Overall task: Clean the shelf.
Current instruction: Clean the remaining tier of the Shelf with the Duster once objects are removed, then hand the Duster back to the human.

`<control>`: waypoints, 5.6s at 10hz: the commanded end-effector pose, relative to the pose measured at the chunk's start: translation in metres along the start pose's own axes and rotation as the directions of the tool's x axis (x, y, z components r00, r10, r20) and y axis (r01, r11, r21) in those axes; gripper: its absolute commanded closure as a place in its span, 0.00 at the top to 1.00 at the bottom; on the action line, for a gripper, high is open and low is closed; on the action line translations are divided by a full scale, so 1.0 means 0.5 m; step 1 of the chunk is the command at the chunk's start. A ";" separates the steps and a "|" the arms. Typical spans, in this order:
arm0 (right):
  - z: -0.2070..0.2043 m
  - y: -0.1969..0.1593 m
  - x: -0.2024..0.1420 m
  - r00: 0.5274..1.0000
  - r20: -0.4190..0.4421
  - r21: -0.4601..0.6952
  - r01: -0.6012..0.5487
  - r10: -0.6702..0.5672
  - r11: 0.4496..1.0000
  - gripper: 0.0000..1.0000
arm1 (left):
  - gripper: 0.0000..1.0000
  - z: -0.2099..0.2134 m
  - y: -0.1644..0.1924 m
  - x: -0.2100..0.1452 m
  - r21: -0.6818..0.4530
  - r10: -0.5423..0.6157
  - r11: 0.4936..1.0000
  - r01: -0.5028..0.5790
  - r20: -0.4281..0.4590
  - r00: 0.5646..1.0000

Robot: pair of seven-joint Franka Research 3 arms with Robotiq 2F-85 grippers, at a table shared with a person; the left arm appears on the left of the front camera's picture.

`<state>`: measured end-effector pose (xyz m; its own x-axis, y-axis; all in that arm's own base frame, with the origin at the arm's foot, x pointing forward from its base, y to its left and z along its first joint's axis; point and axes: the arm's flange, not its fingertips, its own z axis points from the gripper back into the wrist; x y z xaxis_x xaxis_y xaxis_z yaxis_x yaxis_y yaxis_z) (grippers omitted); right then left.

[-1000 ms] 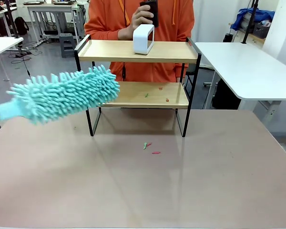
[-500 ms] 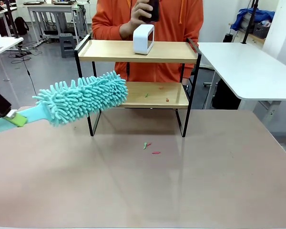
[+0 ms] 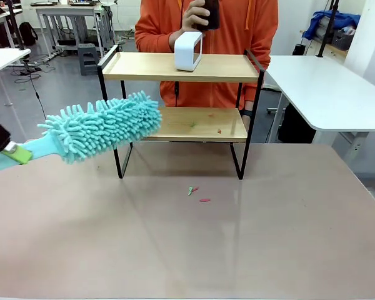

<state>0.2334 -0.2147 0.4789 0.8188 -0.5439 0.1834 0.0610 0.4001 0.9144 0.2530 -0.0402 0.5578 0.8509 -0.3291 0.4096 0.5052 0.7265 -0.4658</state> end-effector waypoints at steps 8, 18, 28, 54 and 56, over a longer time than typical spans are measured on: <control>-0.001 0.004 0.006 1.000 0.010 0.021 -0.025 0.025 0.999 1.00 | 0.12 -0.236 -0.082 0.236 0.160 0.102 0.979 -0.125 0.145 0.984; -0.001 0.004 0.006 1.000 0.010 0.021 -0.025 0.025 0.999 1.00 | 0.12 -0.369 -0.134 0.341 0.269 0.076 0.957 -0.108 0.124 0.989; -0.001 0.004 0.006 1.000 0.010 0.021 -0.025 0.025 0.999 1.00 | 0.12 -0.367 -0.217 0.279 0.125 -0.260 0.949 0.289 -0.208 0.943; -0.001 0.004 0.006 1.000 0.010 0.021 -0.025 0.025 0.999 1.00 | 0.12 0.236 0.281 -0.151 -0.346 0.452 0.887 -0.307 0.508 0.733; -0.001 0.004 0.006 1.000 0.010 0.021 -0.025 0.025 0.999 1.00 | 0.12 0.236 0.281 -0.151 -0.346 0.452 0.887 -0.307 0.508 0.733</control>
<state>0.2333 -0.2146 0.4788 0.8191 -0.5436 0.1834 0.0615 0.4011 0.9140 0.2434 0.1558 0.5555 0.7878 0.3991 0.4692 0.2098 0.5424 -0.8135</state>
